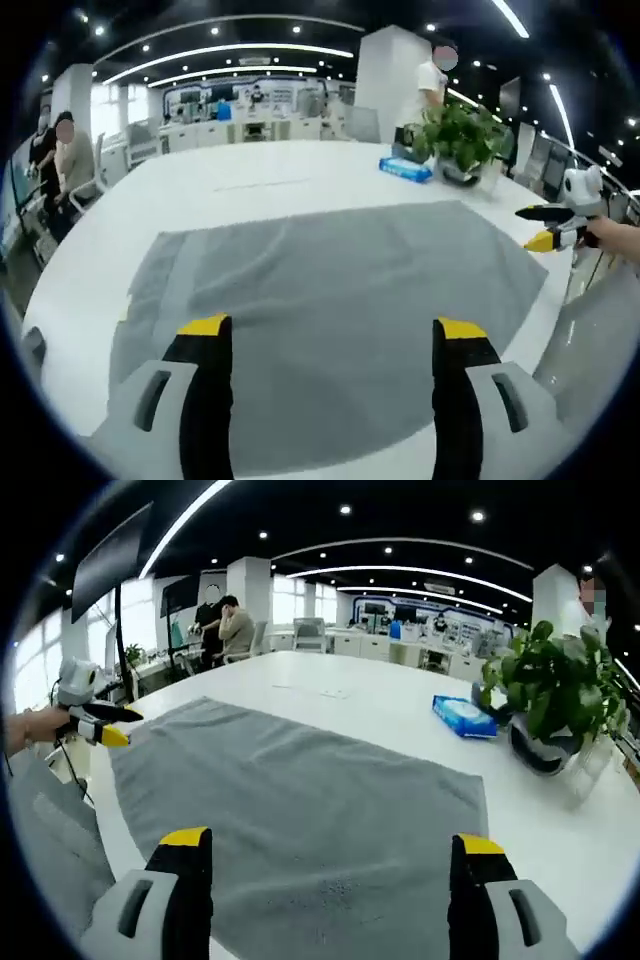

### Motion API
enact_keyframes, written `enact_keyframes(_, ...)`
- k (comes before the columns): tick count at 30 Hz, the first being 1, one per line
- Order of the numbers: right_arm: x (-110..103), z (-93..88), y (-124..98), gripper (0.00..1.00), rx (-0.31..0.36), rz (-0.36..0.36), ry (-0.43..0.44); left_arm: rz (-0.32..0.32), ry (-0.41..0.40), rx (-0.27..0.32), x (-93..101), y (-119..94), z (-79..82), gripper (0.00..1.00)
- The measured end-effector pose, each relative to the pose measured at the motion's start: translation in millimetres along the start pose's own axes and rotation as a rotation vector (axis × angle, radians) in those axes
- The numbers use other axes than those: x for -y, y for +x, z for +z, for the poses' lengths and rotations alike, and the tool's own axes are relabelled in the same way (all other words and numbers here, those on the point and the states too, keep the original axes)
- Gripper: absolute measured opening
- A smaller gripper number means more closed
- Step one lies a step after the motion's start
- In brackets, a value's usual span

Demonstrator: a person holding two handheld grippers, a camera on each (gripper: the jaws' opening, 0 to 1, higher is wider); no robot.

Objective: Open the folded towel by lifting each exposed corner and separating the folded layers until the towel lies flat within the target outline without major curled edges

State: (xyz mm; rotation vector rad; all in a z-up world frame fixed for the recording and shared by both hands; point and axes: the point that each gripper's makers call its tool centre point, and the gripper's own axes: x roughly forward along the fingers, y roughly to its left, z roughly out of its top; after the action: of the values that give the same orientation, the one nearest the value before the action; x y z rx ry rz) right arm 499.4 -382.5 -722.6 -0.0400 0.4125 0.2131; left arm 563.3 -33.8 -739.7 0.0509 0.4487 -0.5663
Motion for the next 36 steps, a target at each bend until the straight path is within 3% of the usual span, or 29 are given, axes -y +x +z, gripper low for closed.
enact_keyframes(3,0,20.4,-35,1.0,0.116,-0.058,-0.007,0.026,0.007,0.074,10.5,-19,9.9,0.83)
enact_keyframes(6,-2,33.7,-52,1.0,0.157,-0.094,-0.131,0.048,0.033,0.122,18.8,-33,16.2,0.82)
enact_keyframes(9,-2,45.0,-63,1.0,0.265,-0.135,-0.201,0.057,0.034,0.179,29.4,-39,25.2,0.81)
enact_keyframes(13,4,39.0,-57,1.0,0.244,-0.147,-0.164,0.039,0.033,0.237,48.8,-37,36.1,0.81)
enact_keyframes(16,3,35.0,-57,1.0,0.237,-0.123,-0.161,0.057,0.215,0.226,55.3,-34,37.3,0.77)
enact_keyframes(17,2,33.6,-56,1.0,0.238,-0.11,-0.133,0.051,0.232,0.223,56.1,-33,34.6,0.76)
enact_keyframes(21,-2,29.9,-53,1.0,0.223,-0.091,-0.117,0.024,0.132,0.199,54.4,-32,25.1,0.75)
enact_keyframes(23,-3,28.1,-52,1.0,0.212,-0.089,-0.132,0.045,0.115,0.194,47.1,-32,23.6,0.76)
enact_keyframes(25,-5,27.3,-51,1.0,0.205,-0.081,-0.138,0.061,0.119,0.18,43.0,-31,19.7,0.78)
enact_keyframes(28,-3,27.7,-52,1.0,0.204,-0.094,-0.16,0.082,0.2,0.149,42.8,-30,14.8,0.8)
enact_keyframes(31,4,26.1,-54,1.0,0.202,-0.112,-0.125,0.085,0.248,0.147,45.1,-30,15.4,0.79)
enact_keyframes(36,9,28.1,-58,1.0,0.223,-0.13,-0.085,0.076,0.205,0.168,43.4,-32,17.9,0.79)
